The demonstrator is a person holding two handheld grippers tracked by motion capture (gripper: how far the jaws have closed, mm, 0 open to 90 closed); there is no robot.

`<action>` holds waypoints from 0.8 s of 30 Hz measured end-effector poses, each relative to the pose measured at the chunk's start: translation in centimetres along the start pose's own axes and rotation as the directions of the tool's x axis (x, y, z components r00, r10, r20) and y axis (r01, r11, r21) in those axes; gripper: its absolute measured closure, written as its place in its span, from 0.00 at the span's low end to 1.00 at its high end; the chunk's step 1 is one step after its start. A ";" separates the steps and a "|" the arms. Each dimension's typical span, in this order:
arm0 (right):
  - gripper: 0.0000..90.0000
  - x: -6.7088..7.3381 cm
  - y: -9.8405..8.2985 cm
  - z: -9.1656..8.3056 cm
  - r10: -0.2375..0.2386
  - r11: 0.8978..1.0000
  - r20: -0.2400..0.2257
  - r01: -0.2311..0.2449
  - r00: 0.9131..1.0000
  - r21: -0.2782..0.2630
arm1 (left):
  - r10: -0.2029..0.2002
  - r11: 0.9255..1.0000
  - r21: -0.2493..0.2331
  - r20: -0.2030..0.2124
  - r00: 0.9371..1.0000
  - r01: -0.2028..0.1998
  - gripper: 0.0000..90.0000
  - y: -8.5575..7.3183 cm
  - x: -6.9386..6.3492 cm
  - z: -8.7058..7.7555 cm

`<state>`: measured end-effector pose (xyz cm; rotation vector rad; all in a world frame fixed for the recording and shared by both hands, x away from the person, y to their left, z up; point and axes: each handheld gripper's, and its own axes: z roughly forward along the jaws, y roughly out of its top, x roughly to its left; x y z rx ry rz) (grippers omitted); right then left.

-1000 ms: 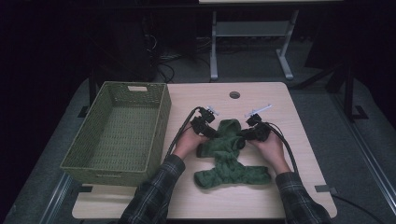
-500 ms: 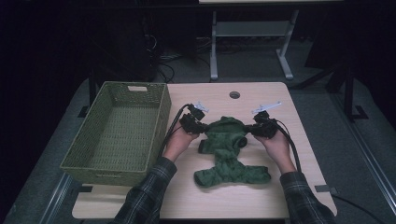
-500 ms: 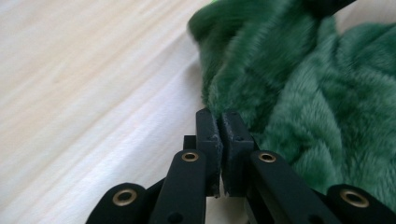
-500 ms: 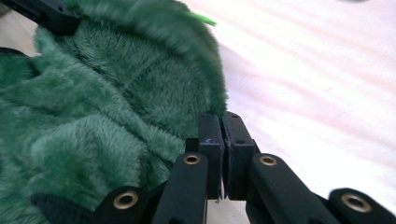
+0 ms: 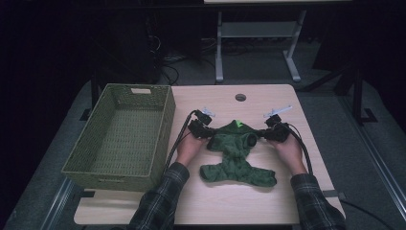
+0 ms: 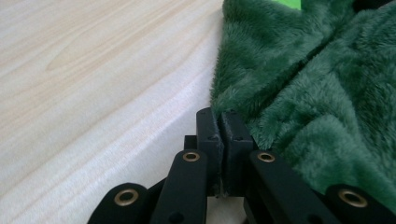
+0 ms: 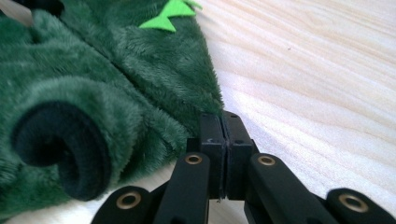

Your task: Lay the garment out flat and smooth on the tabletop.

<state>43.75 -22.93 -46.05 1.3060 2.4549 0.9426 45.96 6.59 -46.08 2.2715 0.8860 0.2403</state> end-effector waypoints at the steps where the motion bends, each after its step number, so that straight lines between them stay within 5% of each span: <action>1: 0.99 0.0 0.0 0.1 -0.002 1.000 0.004 0.002 1.000 0.003 | -0.005 1.000 -0.009 -0.008 1.000 0.005 0.97 0.1 -0.1 0.2; 5: 0.98 -0.2 -0.1 0.5 0.012 1.000 0.007 -0.012 1.000 0.000 | -0.016 1.000 0.002 -0.017 1.000 0.016 0.96 0.3 0.0 0.5; 8: 0.88 -0.1 0.1 0.4 0.029 1.000 0.009 -0.029 1.000 0.002 | -0.028 1.000 0.008 0.000 1.000 0.028 0.87 0.4 0.0 0.2; 15: 0.80 0.4 0.8 -2.2 0.017 0.998 0.005 -0.017 1.000 -0.066 | -0.046 0.997 -0.059 0.042 0.998 0.048 0.69 1.5 -0.6 -3.0; 24: 0.73 1.4 0.7 -4.8 0.002 0.996 -0.018 -0.003 1.000 -0.089 | -0.009 0.996 -0.083 0.089 0.996 0.016 0.54 0.9 -3.0 -6.3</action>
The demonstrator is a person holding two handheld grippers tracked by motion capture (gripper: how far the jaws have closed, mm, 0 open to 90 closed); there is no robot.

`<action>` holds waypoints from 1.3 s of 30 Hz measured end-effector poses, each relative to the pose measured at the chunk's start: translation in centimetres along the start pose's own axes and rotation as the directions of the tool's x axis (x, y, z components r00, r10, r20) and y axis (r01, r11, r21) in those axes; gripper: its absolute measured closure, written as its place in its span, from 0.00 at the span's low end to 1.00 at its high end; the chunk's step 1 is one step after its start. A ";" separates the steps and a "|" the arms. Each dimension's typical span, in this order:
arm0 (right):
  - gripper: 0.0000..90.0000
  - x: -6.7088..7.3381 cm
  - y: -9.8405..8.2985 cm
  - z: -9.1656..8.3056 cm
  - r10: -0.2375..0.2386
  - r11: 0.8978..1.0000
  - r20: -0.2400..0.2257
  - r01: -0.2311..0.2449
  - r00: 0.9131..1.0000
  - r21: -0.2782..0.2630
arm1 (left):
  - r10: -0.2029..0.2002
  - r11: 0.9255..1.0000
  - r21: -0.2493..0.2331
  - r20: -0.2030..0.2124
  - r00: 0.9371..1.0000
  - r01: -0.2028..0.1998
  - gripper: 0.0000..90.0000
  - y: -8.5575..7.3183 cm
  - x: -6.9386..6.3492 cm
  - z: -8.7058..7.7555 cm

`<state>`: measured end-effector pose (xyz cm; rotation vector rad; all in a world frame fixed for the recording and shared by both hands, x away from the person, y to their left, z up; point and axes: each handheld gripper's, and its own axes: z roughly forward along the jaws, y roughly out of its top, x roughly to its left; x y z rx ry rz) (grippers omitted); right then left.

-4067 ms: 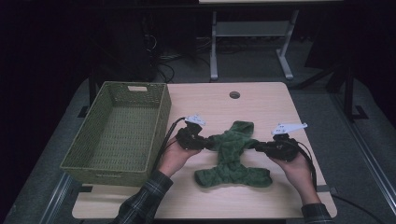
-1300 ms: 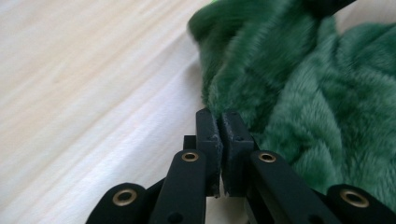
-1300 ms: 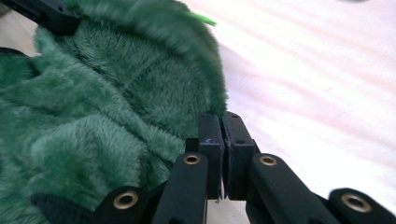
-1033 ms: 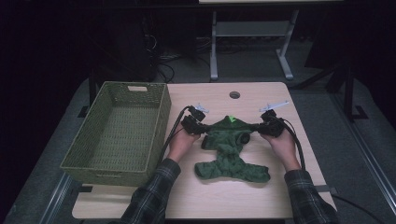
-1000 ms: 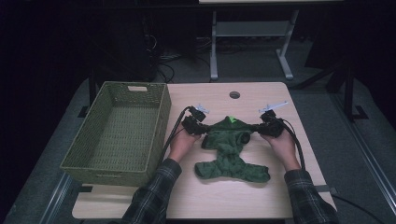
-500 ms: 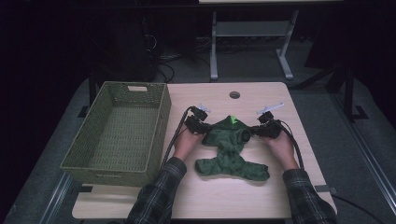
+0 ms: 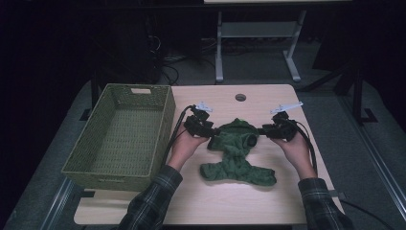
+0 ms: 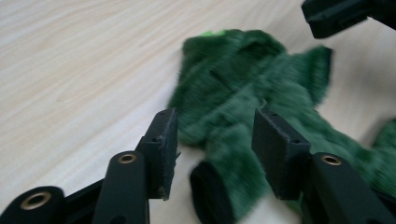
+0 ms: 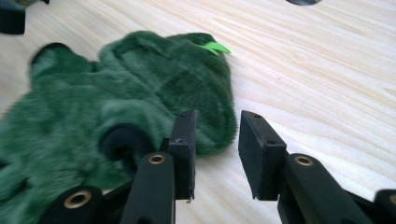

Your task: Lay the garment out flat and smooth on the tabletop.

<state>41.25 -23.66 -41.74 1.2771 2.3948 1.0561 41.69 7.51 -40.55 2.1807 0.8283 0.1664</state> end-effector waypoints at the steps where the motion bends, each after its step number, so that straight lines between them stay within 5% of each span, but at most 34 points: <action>1: 0.72 0.2 0.0 -0.3 0.001 1.000 -0.006 -0.001 1.000 0.000 | 0.007 1.000 0.002 0.004 1.000 -0.007 0.52 -0.2 -0.3 -0.2; 9: 0.70 2.7 -0.2 -2.1 -0.031 0.999 -0.069 0.029 0.997 -0.031 | 0.045 0.999 -0.021 0.050 0.998 -0.044 0.40 -3.2 -2.9 -2.5; 22: 0.70 7.0 -1.1 -1.5 -0.112 0.994 -0.132 0.110 0.985 -0.024 | 0.065 0.998 0.009 -0.027 0.998 -0.064 0.15 -8.2 -4.6 -4.3; 31: 0.75 10.5 -0.9 -1.4 -0.173 0.985 -0.196 0.166 0.965 -0.055 | 0.083 0.994 0.068 -0.011 0.996 -0.083 0.14 -11.4 -6.6 -4.0; 39: 0.80 14.1 -0.5 -0.2 -0.245 0.969 -0.264 0.236 0.933 -0.069 | 0.097 0.989 0.113 -0.041 0.994 -0.091 0.14 -13.1 -6.5 -3.7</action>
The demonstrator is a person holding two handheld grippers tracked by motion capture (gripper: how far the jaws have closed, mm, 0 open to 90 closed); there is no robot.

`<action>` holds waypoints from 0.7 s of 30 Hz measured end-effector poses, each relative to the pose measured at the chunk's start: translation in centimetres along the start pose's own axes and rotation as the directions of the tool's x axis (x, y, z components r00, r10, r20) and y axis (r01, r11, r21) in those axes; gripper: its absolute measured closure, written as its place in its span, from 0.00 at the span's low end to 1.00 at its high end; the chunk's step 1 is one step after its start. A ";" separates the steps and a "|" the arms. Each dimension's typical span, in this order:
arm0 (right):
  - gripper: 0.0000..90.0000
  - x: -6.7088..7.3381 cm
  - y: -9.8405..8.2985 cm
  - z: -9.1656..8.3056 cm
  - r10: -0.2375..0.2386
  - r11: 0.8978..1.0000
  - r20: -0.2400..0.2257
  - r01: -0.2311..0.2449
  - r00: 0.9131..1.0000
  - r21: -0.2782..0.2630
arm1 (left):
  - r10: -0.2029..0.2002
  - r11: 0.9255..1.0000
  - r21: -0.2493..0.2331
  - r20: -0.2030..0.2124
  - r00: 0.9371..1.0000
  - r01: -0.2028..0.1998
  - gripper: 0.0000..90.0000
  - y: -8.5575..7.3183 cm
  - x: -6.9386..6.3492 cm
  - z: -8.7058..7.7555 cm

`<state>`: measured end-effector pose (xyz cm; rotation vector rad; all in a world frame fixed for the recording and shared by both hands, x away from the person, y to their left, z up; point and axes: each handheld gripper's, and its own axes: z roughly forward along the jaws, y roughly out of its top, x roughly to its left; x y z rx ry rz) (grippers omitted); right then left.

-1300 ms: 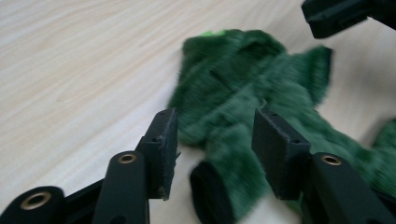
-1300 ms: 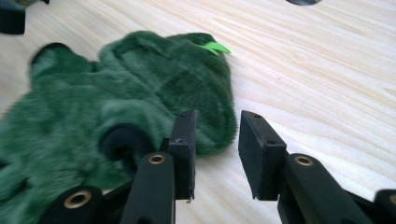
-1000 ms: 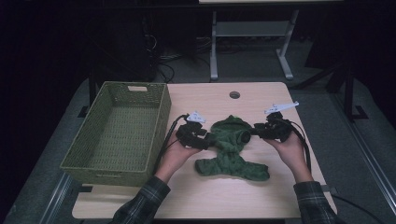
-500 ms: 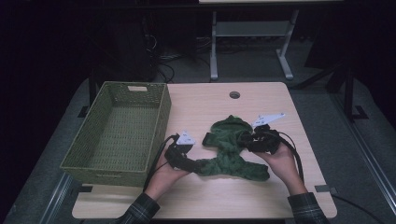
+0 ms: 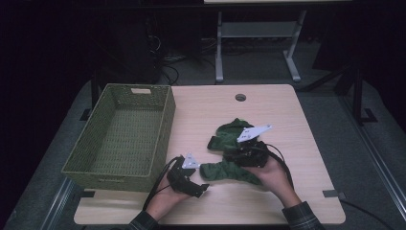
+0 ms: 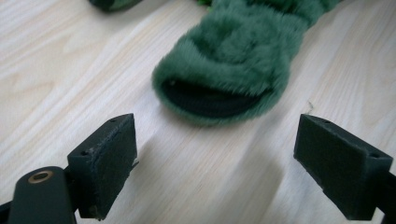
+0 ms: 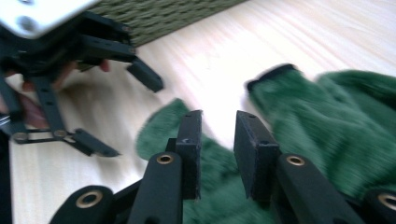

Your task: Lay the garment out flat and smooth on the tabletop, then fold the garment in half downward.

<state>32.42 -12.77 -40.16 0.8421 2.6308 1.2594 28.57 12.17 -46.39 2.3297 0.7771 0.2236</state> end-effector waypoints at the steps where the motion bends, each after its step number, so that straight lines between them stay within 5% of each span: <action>1: 0.80 0.3 0.1 0.2 0.002 1.000 -0.009 -0.002 1.000 0.005 | 0.006 1.000 0.006 -0.003 1.000 -0.006 0.14 -0.2 0.0 0.2; 9: 0.83 2.5 0.7 2.6 -0.049 0.998 -0.072 0.052 0.996 0.038 | 0.061 0.993 -0.098 -0.006 0.998 -0.061 0.14 -1.6 0.1 0.4; 21: 0.79 4.0 0.3 6.4 -0.102 0.986 -0.055 0.108 0.993 0.130 | 0.067 0.993 -0.098 -0.006 0.998 -0.068 0.14 -1.6 0.1 0.4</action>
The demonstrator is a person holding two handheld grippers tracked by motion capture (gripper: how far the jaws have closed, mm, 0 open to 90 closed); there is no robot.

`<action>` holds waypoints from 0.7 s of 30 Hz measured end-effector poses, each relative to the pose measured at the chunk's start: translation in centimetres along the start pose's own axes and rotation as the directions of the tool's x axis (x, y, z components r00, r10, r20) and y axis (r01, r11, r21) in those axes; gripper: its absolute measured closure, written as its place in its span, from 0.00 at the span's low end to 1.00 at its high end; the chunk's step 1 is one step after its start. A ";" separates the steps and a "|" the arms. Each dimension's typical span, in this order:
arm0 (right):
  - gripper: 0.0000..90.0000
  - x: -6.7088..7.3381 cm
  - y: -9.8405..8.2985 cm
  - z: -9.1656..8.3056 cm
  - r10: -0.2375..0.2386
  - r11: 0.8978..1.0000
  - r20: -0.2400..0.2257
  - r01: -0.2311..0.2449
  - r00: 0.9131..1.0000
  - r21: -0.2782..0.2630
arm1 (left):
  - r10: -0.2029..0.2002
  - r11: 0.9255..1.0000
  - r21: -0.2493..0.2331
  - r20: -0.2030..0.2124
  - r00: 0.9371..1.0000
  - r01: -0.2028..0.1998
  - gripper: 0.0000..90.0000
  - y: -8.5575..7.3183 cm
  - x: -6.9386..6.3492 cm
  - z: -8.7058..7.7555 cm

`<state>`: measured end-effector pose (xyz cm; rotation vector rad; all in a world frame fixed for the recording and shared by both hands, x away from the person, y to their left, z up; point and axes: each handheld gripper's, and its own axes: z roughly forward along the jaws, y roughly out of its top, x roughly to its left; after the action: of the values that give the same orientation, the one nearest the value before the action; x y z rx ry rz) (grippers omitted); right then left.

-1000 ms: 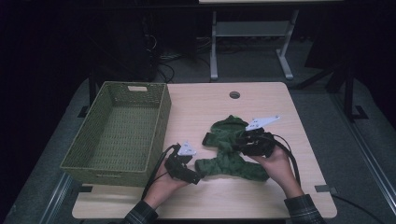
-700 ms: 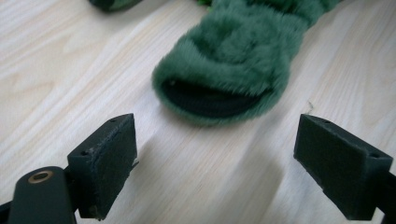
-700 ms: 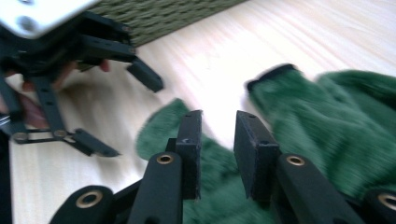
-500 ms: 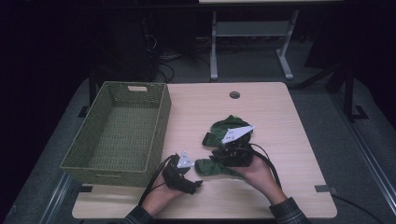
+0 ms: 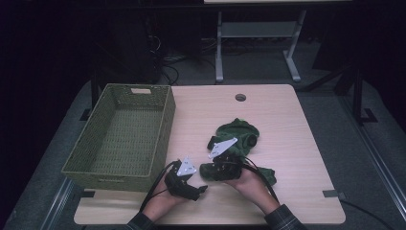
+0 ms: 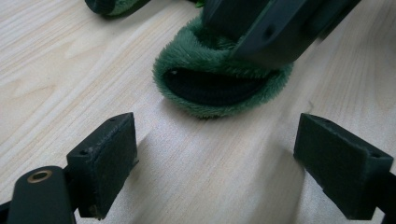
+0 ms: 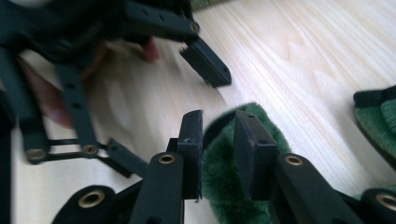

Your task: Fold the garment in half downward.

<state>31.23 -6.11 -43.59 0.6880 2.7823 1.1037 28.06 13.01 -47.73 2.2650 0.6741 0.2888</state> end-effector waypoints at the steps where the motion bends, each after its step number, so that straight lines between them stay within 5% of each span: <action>1: 0.78 -0.1 -0.1 0.4 -0.012 1.000 0.009 0.012 1.000 0.011 | 0.000 1.000 0.000 0.000 1.000 0.000 0.14 0.0 0.0 0.0; 10: 0.95 0.3 -0.9 1.9 -0.050 0.998 0.042 0.048 0.998 0.048 | 0.000 1.000 0.001 0.003 1.000 0.000 0.14 0.0 0.0 0.0; 21: 0.97 -0.7 -0.9 -1.6 0.038 0.996 0.006 -0.037 0.999 -0.079 | 0.000 1.000 -0.001 0.004 1.000 0.000 0.14 0.0 0.0 0.0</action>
<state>31.16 -8.02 -43.06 0.7370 2.7136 1.2072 28.07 12.99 -47.73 2.2640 0.6723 0.2847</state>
